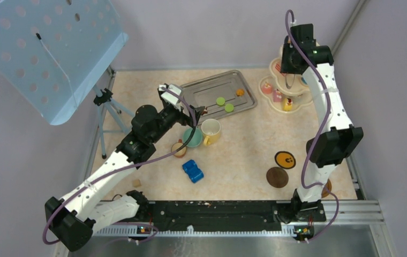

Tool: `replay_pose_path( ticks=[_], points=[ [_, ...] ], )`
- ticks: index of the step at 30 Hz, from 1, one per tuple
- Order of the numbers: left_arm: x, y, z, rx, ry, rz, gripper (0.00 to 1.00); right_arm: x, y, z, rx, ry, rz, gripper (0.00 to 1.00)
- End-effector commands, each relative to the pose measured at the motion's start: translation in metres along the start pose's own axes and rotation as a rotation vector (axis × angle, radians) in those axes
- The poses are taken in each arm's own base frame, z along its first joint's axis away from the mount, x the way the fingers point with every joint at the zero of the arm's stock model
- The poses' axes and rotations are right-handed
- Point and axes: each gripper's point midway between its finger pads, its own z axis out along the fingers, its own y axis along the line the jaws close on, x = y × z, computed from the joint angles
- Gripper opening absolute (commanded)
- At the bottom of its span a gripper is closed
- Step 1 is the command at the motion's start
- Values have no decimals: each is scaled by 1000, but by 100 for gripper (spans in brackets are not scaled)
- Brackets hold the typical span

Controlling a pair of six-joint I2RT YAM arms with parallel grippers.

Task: Serve the afternoon tea

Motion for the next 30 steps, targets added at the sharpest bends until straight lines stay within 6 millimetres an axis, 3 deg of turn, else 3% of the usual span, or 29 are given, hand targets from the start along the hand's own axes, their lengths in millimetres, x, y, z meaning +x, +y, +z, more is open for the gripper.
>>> replay_pose_path(
  ticks=[1, 5, 9, 14, 17, 20, 24, 27, 30],
  points=[
    [-13, -2, 0, 6, -53, -3, 99, -22, -10, -16, 23, -67, 28, 42],
    [-14, -3, -1, 14, -55, -4, 99, -21, -10, -18, 24, -66, 26, 46],
    [-15, -2, -1, 7, -57, -3, 99, -23, -5, -22, -14, -72, 18, 44],
    [-15, -2, -1, 6, -56, -2, 99, -29, 16, -44, -77, -116, -43, 42],
    [-16, 0, -2, -1, -60, 0, 99, -26, 44, -59, -146, -131, -101, 41],
    [-17, 0, -3, -5, -62, 3, 99, -11, 81, -65, -246, -101, -168, 41],
    [-17, 2, -3, -14, -62, 4, 99, 23, 130, -56, -331, -10, -266, 41],
    [-17, 2, -4, -12, -65, 4, 99, 47, 152, -40, -356, 47, -300, 41],
    [-17, 3, -4, -20, -66, 5, 99, 65, 160, -18, -347, 90, -302, 41]
  ],
)
